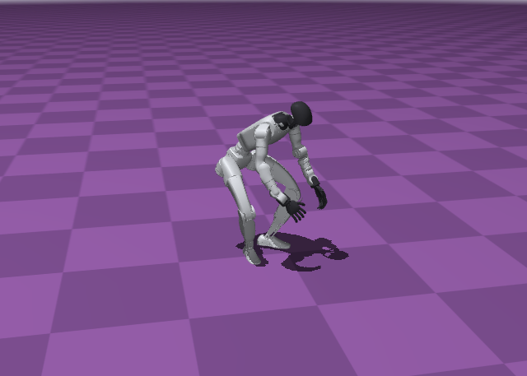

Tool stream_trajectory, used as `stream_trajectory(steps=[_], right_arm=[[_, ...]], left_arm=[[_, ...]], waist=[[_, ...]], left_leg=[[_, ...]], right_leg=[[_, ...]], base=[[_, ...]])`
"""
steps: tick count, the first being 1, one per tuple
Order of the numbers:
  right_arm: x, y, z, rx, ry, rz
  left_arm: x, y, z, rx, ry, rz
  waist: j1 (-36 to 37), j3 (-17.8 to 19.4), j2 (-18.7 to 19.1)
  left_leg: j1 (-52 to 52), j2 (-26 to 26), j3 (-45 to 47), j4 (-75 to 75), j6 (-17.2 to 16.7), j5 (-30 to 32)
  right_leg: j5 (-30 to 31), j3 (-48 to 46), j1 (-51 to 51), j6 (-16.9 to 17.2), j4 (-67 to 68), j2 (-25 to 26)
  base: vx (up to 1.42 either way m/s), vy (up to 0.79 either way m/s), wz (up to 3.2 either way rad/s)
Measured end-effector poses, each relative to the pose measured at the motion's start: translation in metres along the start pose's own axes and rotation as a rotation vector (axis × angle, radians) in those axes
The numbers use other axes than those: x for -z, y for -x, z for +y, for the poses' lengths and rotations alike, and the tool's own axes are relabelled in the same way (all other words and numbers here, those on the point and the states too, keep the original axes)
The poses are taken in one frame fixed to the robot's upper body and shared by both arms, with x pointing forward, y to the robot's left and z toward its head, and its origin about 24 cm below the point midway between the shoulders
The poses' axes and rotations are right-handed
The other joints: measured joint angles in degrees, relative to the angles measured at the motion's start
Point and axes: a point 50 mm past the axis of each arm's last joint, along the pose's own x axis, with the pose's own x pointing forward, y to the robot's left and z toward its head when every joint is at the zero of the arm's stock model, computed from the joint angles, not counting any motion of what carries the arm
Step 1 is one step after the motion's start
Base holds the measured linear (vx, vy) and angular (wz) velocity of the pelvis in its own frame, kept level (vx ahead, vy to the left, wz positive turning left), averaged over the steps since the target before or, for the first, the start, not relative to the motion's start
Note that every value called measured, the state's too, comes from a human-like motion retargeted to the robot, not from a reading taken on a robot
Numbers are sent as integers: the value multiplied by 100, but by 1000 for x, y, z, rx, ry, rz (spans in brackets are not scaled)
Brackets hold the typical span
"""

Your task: Upper body actions

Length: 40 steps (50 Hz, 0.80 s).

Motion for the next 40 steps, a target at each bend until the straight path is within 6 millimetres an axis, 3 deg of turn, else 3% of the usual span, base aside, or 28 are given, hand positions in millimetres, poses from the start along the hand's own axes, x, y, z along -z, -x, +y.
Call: stream_trajectory(steps=[3,10,13,17,20,25,28,33,40], right_arm=[[-11,-4,-1,38,-6,-61],[-8,3,52,-181,-129,-108],[4,16,82,-374,-165,-82],[25,39,99,-476,-169,-53],[31,46,106,-494,-156,-53],[22,45,113,-559,16,-113],[19,45,119,-543,90,-143],[22,52,136,-552,176,-166],[37,66,158,-618,222,-117]], left_arm=[[-12,-2,-1,-60,-68,-54],[3,9,-35,17,-4,-115],[24,21,-45,125,-30,-93],[63,42,-39,248,-137,-6],[80,52,-35,327,-191,50],[82,51,-29,285,-176,57],[80,51,-36,303,-132,31],[89,58,-56,488,-72,88],[92,65,-74,667,-352,80]], waist=[[0,0,-34],[-120,0,-379],[-156,0,-330],[-189,0,-341],[-209,0,-429],[-214,0,-573],[-176,0,-589],[-102,0,-535],[-48,0,-399]], left_leg=[[-475,194,-17,857,204,-307],[-510,646,305,2813,571,-1280],[-482,796,48,3676,574,-1667],[-426,991,-300,4596,574,-2051],[-403,1082,-404,4827,574,-2130],[-372,1102,-199,4338,574,-1886],[-377,1136,-118,4103,574,-1747],[-384,1208,-184,4237,574,-1744],[-356,1261,-498,4966,574,-1961]], right_leg=[[-391,90,-580,-179,1024,-216],[-1357,995,-1479,-245,3429,-708],[-1759,1233,-1474,-245,4326,-820],[-2134,1546,-1441,-245,5251,-910],[-2151,1616,-1424,-245,5430,-901],[-1793,1421,-1392,-245,4819,-689],[-1610,1316,-1391,-245,4525,-596],[-1562,1320,-1399,-245,4606,-594],[-1925,1652,-1386,-245,5431,-780]], base=[[-4,1,-11],[7,10,-5],[16,10,-10],[5,12,-10],[1,6,-14],[-2,-1,-22],[-6,-4,-16],[0,0,0],[4,5,10]])
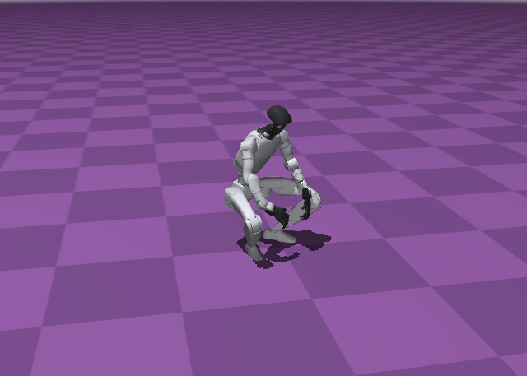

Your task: Upper body actions

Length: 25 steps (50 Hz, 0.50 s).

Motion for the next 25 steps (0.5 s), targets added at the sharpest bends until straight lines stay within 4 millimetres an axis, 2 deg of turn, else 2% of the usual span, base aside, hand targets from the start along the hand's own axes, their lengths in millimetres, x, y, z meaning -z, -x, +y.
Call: stream_trajectory(steps=[3,7,11,15,20,25], right_arm=[[0,0,-1,-76,62,-6],[5,3,-8,-155,214,35],[9,1,1,-155,162,83],[9,-2,10,-205,93,100],[7,-2,14,-292,158,92],[11,0,12,-325,178,119]], left_arm=[[3,-5,-11,0,-49,40],[7,-9,-22,-34,67,68],[13,-9,-27,-54,206,85],[21,-6,-30,-47,248,119],[35,-1,-46,96,293,210],[35,-2,-46,118,322,234]], waist=[[-3,0,-38],[14,0,-54],[28,0,-31],[43,0,-29],[32,0,-53],[3,0,-63]], left_leg=[[13,-35,10,31,0,62],[31,-71,130,-179,0,214],[37,-60,189,-323,0,315],[34,0,136,-237,0,310],[28,59,-1,11,0,256],[28,48,-11,55,0,283]], right_leg=[[-85,97,4,0,120,-59],[-34,72,19,0,-39,-36],[81,3,28,0,-221,15],[119,-3,26,0,-197,44],[53,85,17,0,33,26],[16,143,12,0,95,7]], base=[[3,1,13],[0,0,0],[-1,0,-2],[0,0,0],[0,0,0],[0,0,0]])
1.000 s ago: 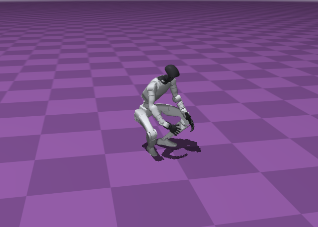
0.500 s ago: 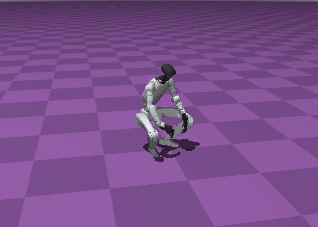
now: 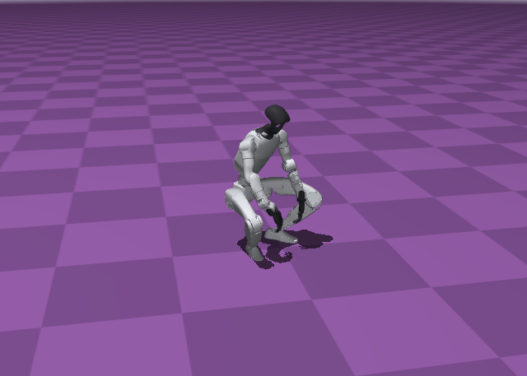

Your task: Upper body actions

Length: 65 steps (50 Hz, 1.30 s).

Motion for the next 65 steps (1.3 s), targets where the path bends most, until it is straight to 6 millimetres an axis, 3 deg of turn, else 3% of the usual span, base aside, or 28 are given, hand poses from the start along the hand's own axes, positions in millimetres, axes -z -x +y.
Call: stream_trajectory(steps=[7,12,18,24,32,46,53,65], right_arm=[[5,1,-3,35,-120,17],[11,3,4,-75,-161,52],[26,13,0,-118,104,171],[55,27,4,-126,394,385],[80,40,22,-211,320,590],[68,30,15,-164,264,531],[57,22,11,-174,322,470],[60,26,4,-126,289,481]], left_arm=[[-5,2,10,-69,13,-28],[1,8,19,-120,-97,8],[6,19,37,-175,-434,91],[12,27,49,-247,-750,176],[16,30,50,-344,-829,118],[17,25,50,-331,-884,238],[9,24,50,-367,-1010,207],[3,29,60,-512,-972,154]], waist=[[18,0,-1],[31,0,-3],[40,0,-10],[27,0,-6],[21,0,12],[26,0,-18],[43,0,-13],[49,0,-55]], left_leg=[[7,-10,51,-117,0,94],[5,19,4,-38,0,94],[3,45,-32,22,0,111],[9,28,-3,-29,0,175],[10,36,-26,23,0,174],[10,31,-30,41,0,162],[10,34,-40,67,0,150],[25,6,80,-137,0,229]], right_leg=[[38,-33,8,0,-106,37],[24,-5,5,0,-41,35],[12,20,1,0,14,32],[26,17,4,0,-21,35],[27,43,1,0,24,18],[38,67,-3,0,27,43],[27,89,-6,0,53,49],[48,17,6,0,-158,94]], base=[[0,0,0],[0,0,0],[0,0,0],[0,0,0],[0,0,0],[0,0,0],[0,0,0],[1,-1,-2]])
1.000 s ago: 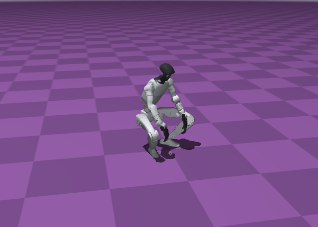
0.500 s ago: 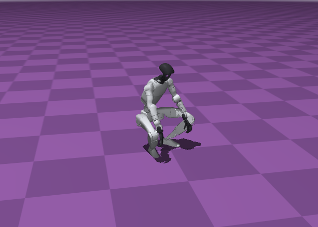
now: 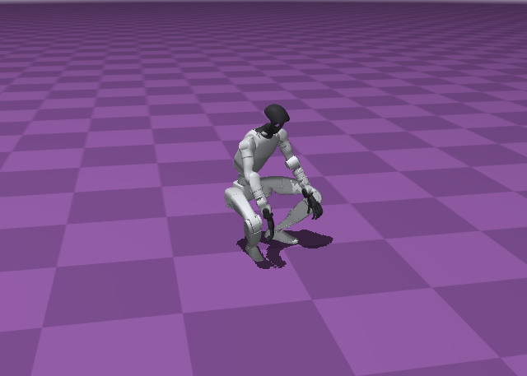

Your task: Upper body actions

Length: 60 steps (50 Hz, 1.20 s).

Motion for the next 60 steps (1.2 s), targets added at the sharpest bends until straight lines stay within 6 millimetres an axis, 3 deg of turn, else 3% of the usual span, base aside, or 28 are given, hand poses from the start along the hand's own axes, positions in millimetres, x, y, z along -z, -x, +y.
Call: stream_trajectory(steps=[8,12,15,17,20,22,25,28,33,38,43,45,48,52,55,60], right_arm=[[38,13,-18,91,-199,156],[71,28,-27,90,-371,304],[85,38,-32,193,-487,281],[88,39,-19,234,-559,259],[87,36,21,217,-687,285],[79,32,56,178,-777,311],[57,28,113,95,-926,355],[22,31,176,-38,-1106,396],[-47,56,268,-360,-1380,439],[-118,90,322,-671,-1430,461],[-181,133,358,-917,-1381,491],[-201,151,367,-1011,-1391,496],[-219,167,373,-1117,-1439,503],[-227,160,368,-1060,-1490,557],[-222,137,352,-815,-1519,649],[-208,87,312,-642,-1655,460]], left_arm=[[3,-10,58,-286,144,76],[17,-12,85,-260,233,114],[35,-8,98,-207,257,161],[48,-4,92,-114,253,208],[63,5,61,68,265,279],[70,14,27,172,335,332],[71,34,-34,250,542,421],[51,64,-106,310,836,509],[6,135,-205,518,1246,680],[-33,232,-272,808,1491,912],[-74,319,-302,957,1493,1140],[-87,343,-306,1011,1453,1187],[-109,360,-308,1112,1456,1204],[-123,360,-308,1116,1603,1302],[-116,357,-308,1109,1572,1302],[-84,330,-305,1077,1436,1136]], waist=[[83,0,-5],[75,0,178],[34,0,367],[47,0,443],[93,0,495],[83,0,523],[-33,0,561],[-184,0,494],[-286,0,343],[-665,-110,284],[-998,-1062,229],[-939,-1507,243],[-1389,-1944,253],[-1558,-2140,128],[-284,-2257,294],[-1014,-2488,323]], left_leg=[[26,-285,671,-1734,0,572],[-58,-439,672,-2697,0,974],[-130,-581,496,-3447,-7,1380],[160,-664,508,-4012,-53,1620],[1060,-783,591,-4946,-326,1842],[1786,-907,683,-5661,-523,2031],[2939,-1223,853,-6895,-807,2425],[4247,-1764,1166,-8341,-999,2945],[6367,-2656,1484,-10563,-1203,3682],[8181,-3072,1375,-12045,-1405,4087],[8956,-3280,1282,-12867,-1491,4262],[9059,-3362,1338,-13037,-1469,4255],[8964,-3341,789,-12756,-1576,4038],[9021,-3272,674,-12676,-1723,4115],[9383,-3221,2056,-13048,-1551,4251],[9387,-3302,1393,-13036,-1580,4047]], right_leg=[[589,-448,49,0,-1828,367],[959,-990,491,0,-3111,483],[1339,-1462,925,5,-4140,635],[1614,-1616,1345,46,-4842,782],[1995,-1590,2270,339,-5987,1007],[2315,-1558,3017,538,-6878,1161],[2884,-1535,4195,842,-8329,1314],[3479,-1452,5363,1137,-9722,1287],[3975,-1415,7075,1497,-11203,1156],[4199,-1607,8653,1825,-12088,1160],[4165,-1863,9345,1933,-12526,1296],[4059,-1776,9338,1921,-12480,1338],[3926,-2322,9514,1994,-12474,1266],[4030,-2452,9798,2029,-12687,1205],[4043,-1089,9536,1879,-12556,1482],[3960,-1815,9605,1963,-12541,1461]], base=[[-6,-5,-6],[-21,-1,13],[-13,0,11],[0,0,0],[17,0,4],[27,4,16],[35,5,39],[42,2,55],[44,0,37],[50,10,33],[49,11,20],[45,9,22],[32,8,131],[19,4,-12],[19,3,-319],[3,0,94]])
